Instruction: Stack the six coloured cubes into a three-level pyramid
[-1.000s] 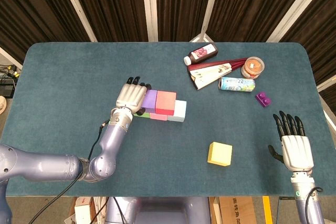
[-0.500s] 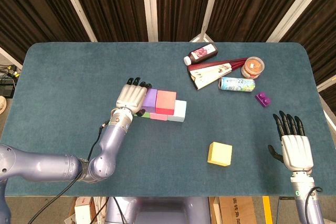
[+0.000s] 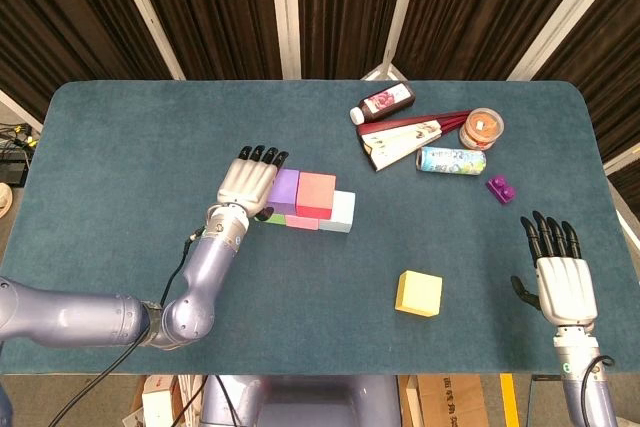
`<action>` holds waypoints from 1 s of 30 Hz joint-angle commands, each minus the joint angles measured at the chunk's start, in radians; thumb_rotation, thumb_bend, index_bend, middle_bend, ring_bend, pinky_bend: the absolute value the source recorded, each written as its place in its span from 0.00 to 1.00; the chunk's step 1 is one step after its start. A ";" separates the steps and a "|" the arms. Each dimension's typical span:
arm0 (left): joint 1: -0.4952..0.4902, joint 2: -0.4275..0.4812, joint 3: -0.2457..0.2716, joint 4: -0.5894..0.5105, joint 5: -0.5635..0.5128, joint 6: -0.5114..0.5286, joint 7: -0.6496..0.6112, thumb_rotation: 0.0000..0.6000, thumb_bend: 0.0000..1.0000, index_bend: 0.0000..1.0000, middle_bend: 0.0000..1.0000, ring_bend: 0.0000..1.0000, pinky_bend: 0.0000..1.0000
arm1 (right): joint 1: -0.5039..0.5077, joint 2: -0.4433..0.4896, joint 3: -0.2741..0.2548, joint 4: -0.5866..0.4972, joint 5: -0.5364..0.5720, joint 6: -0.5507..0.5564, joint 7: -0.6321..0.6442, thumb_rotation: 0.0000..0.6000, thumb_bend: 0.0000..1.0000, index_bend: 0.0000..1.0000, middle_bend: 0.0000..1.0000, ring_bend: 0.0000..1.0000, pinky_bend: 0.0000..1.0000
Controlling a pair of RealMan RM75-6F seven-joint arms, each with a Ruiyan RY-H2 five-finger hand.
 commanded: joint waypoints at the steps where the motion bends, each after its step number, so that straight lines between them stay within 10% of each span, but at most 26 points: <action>1: 0.027 0.056 -0.024 -0.065 0.060 0.009 -0.050 1.00 0.37 0.07 0.04 0.00 0.00 | 0.001 0.000 0.000 0.000 0.005 -0.006 0.000 1.00 0.29 0.00 0.00 0.00 0.00; 15: 0.422 0.470 0.014 -0.414 0.623 0.122 -0.451 1.00 0.37 0.07 0.04 0.00 0.00 | 0.016 0.039 -0.045 -0.076 -0.019 -0.086 0.051 1.00 0.29 0.00 0.00 0.00 0.00; 30: 0.748 0.602 0.184 -0.212 1.138 0.112 -0.929 1.00 0.37 0.07 0.04 0.00 0.00 | 0.004 0.216 -0.083 -0.407 0.079 -0.146 -0.099 1.00 0.29 0.00 0.00 0.00 0.00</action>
